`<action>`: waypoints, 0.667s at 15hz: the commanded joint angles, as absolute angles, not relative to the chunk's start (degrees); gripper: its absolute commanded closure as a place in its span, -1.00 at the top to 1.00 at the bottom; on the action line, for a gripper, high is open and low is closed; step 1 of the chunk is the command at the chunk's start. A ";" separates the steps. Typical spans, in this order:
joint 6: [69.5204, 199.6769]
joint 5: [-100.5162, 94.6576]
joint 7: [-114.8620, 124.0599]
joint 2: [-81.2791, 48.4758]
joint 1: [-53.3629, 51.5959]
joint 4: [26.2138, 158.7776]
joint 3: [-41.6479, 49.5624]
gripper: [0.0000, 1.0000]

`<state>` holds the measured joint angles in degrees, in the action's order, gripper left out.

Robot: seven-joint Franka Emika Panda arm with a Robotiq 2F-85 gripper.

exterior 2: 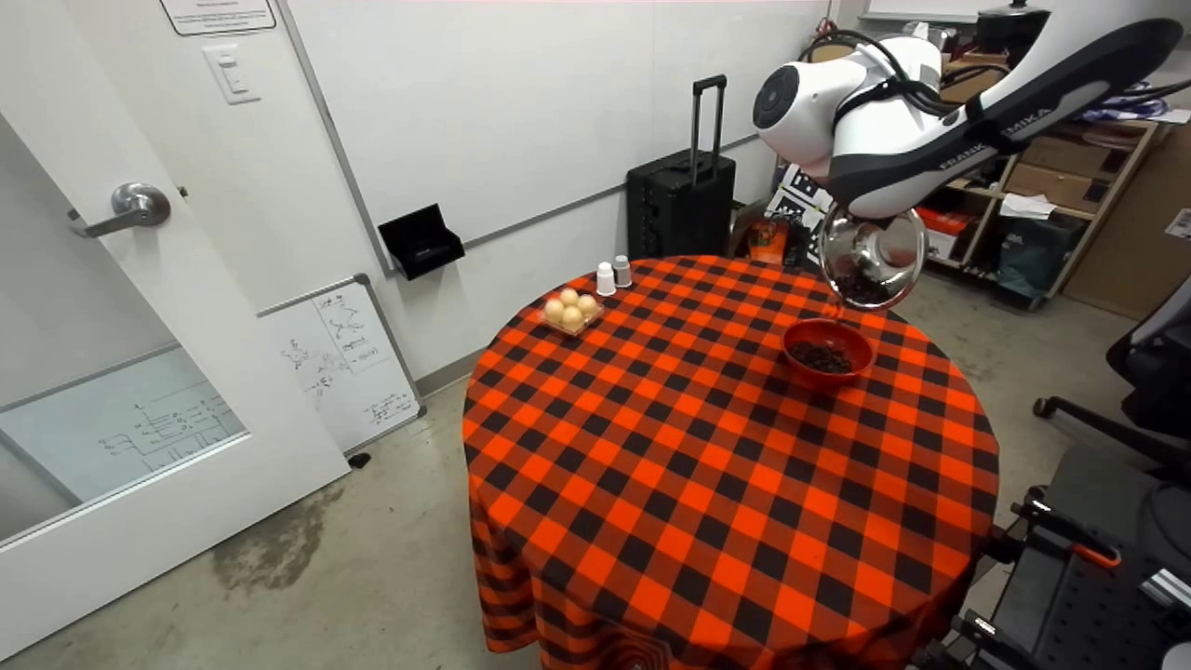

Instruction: Pick up the bowl and pour it's contents into the red bowl

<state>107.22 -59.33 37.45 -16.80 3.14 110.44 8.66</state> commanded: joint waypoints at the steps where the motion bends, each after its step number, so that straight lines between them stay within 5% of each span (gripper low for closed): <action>1: 103.96 -61.40 40.71 -15.40 0.93 113.47 6.54 -0.96; 10: 100.57 -66.36 42.42 -18.17 -0.61 112.40 4.21 -0.96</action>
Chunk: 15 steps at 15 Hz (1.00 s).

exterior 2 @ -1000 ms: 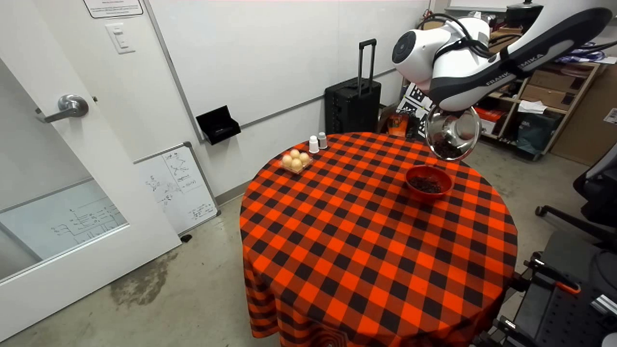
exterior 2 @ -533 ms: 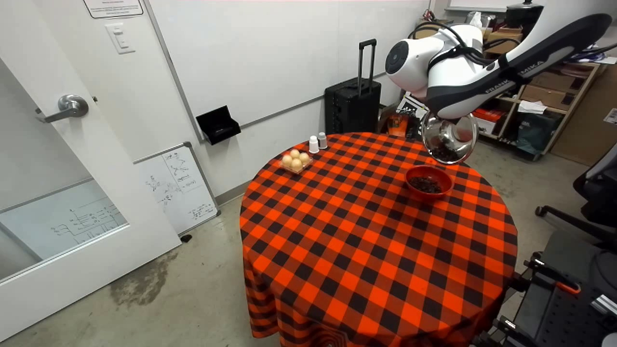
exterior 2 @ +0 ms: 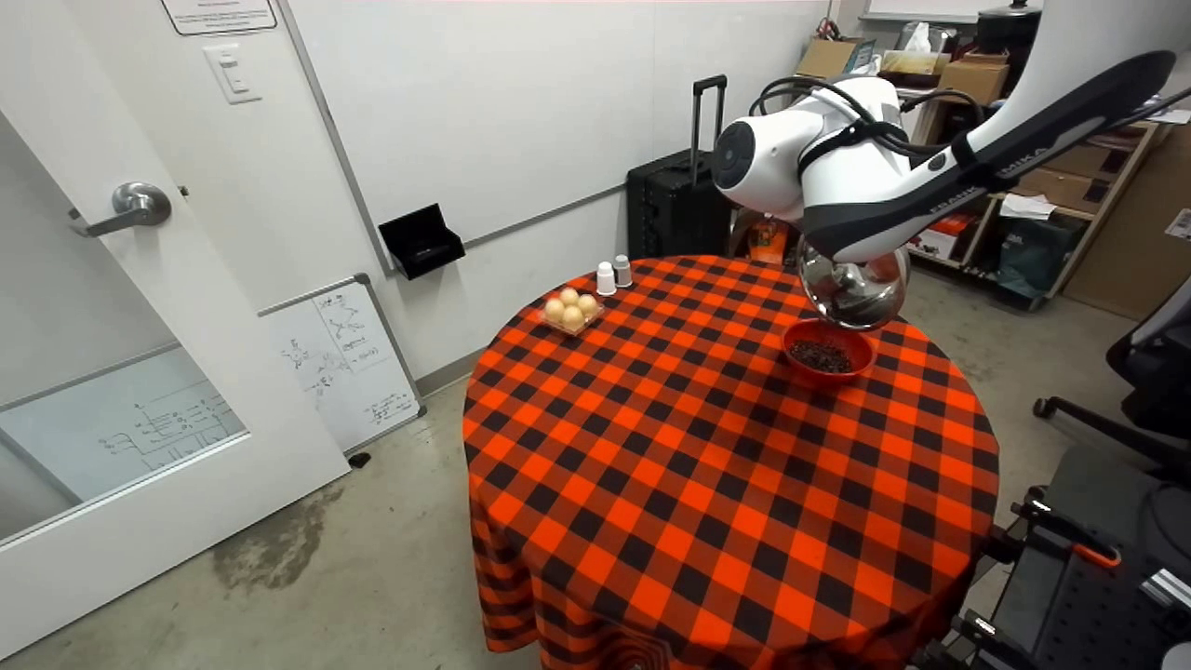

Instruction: Pick up the bowl and pour it's contents into the red bowl

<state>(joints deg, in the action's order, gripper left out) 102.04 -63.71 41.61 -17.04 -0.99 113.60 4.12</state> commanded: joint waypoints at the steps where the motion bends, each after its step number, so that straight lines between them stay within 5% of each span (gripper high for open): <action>1: 100.66 -66.68 42.32 -18.45 -0.29 112.17 4.32 -0.96; 15: 91.79 -80.24 45.97 -19.38 -2.73 113.68 2.56 -0.96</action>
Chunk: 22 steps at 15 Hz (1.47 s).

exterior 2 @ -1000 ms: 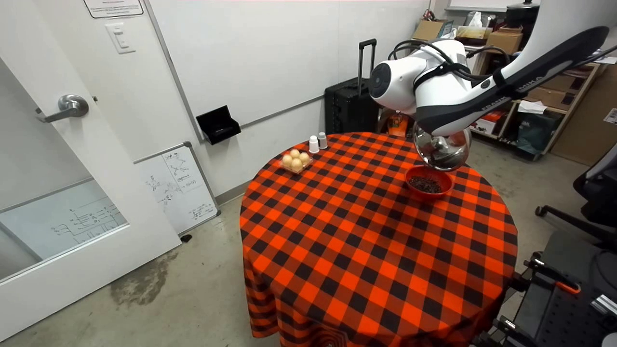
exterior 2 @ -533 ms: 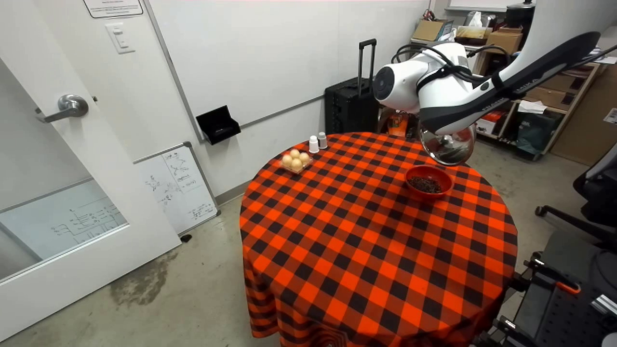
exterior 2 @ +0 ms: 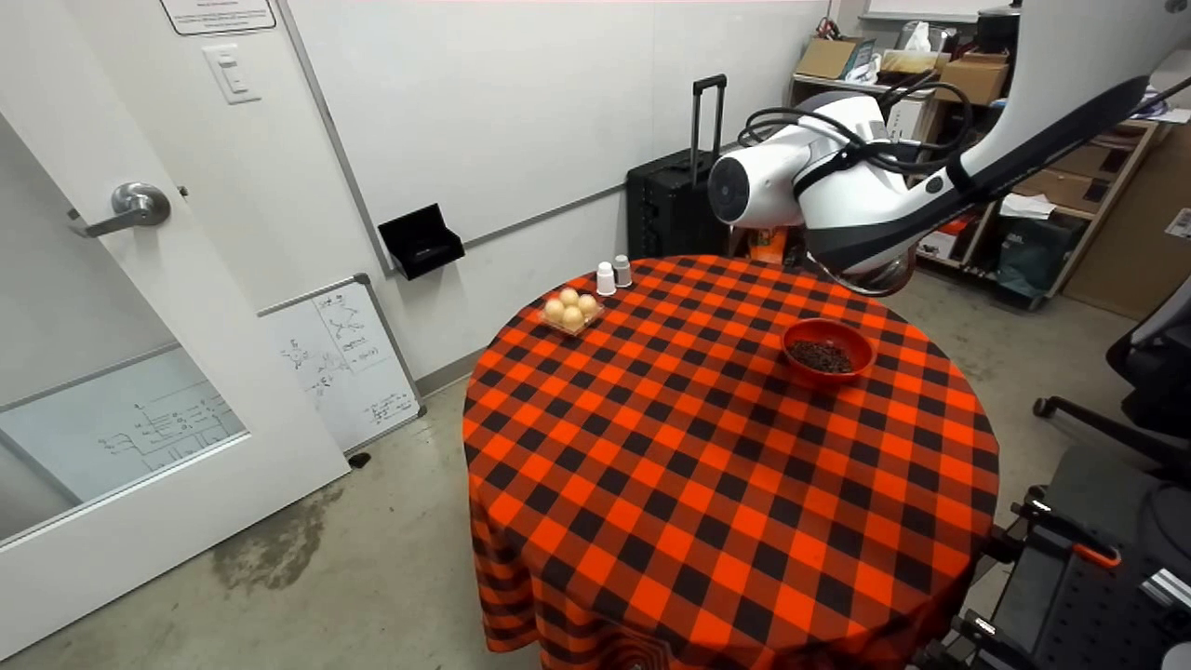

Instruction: Pick up the bowl and pour it's contents into the red bowl

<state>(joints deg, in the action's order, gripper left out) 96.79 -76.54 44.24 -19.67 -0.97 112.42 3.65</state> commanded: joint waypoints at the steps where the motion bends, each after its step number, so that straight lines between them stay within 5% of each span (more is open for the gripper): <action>1: 90.43 -80.94 46.12 -19.50 -3.05 113.87 2.03 -0.96; 7: 88.82 -79.91 44.19 -19.46 -2.55 114.51 -0.47 -0.96; 22: 119.65 -42.22 16.42 -15.74 2.03 107.25 -1.03 -0.96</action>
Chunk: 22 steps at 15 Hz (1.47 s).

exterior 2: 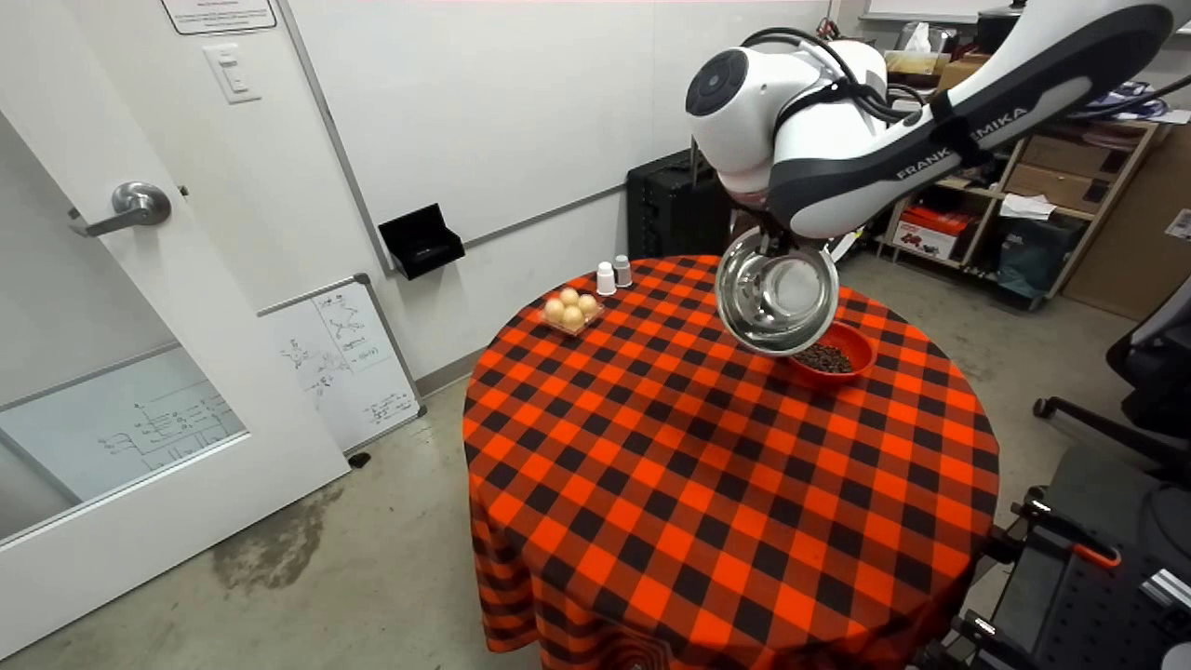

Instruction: Pick up the bowl and pour it's contents into the red bowl

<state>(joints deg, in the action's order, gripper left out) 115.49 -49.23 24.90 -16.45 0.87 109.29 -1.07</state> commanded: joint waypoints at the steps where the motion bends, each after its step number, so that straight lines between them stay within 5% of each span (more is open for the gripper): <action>1: 121.10 -39.05 13.14 -15.63 2.33 106.72 -0.98 -0.96; 22: 112.63 20.51 -35.52 -33.31 9.37 96.45 -8.93 -0.96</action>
